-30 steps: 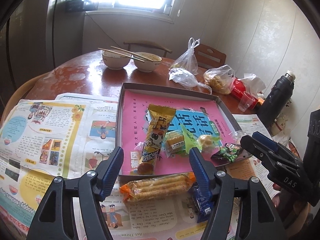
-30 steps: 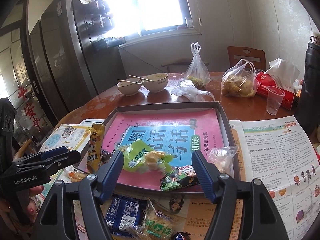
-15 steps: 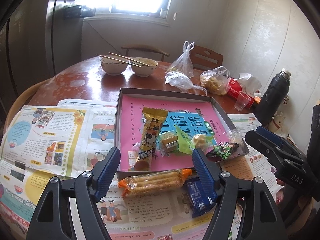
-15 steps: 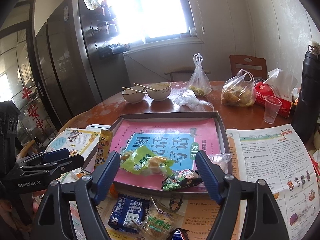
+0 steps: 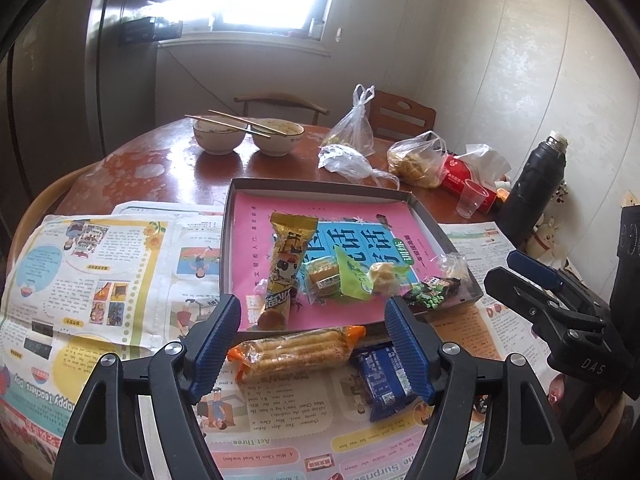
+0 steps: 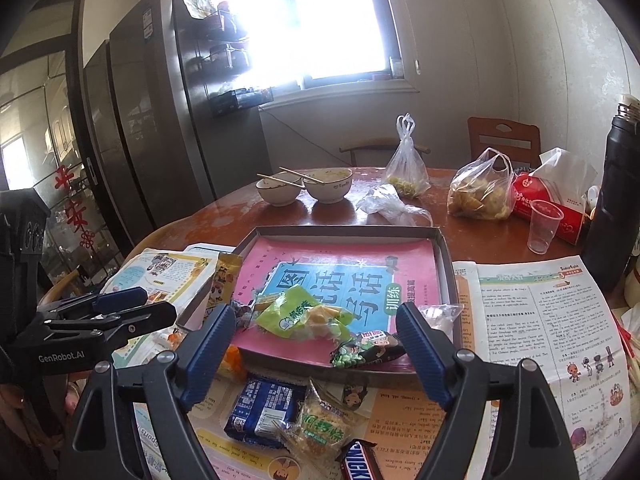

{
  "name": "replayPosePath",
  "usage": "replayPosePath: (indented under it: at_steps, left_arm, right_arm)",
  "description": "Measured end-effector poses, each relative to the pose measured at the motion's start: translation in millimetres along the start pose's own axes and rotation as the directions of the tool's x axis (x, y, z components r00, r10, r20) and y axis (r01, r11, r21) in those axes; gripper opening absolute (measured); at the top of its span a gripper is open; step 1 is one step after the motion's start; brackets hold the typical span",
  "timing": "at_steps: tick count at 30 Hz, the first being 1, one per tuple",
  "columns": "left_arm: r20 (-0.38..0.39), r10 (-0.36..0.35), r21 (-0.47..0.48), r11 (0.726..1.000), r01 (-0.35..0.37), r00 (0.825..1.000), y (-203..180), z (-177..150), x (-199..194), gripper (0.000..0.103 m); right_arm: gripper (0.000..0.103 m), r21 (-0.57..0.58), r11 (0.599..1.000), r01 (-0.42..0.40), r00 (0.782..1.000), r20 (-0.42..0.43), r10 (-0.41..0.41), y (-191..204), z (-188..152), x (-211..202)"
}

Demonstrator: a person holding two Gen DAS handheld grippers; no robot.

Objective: Organize snacks
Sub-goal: 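Withdraw both open grippers from the tray back toward the snack pile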

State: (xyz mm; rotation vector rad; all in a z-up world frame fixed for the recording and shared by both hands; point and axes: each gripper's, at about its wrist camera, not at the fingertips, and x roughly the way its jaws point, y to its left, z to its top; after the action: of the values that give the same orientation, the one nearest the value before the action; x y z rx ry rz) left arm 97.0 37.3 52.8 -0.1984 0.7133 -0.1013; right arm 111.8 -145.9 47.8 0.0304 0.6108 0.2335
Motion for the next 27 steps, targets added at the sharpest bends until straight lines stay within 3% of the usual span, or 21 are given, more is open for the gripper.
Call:
replayPosePath:
  at_steps: [27]
  left_arm:
    - [-0.063,0.035,0.012,0.999,-0.034,0.997,4.9,-22.7,-0.7,0.076]
  right_arm:
    - [0.082,-0.014,1.000,-0.005,0.999,-0.038,0.004,-10.0,-21.9,-17.7]
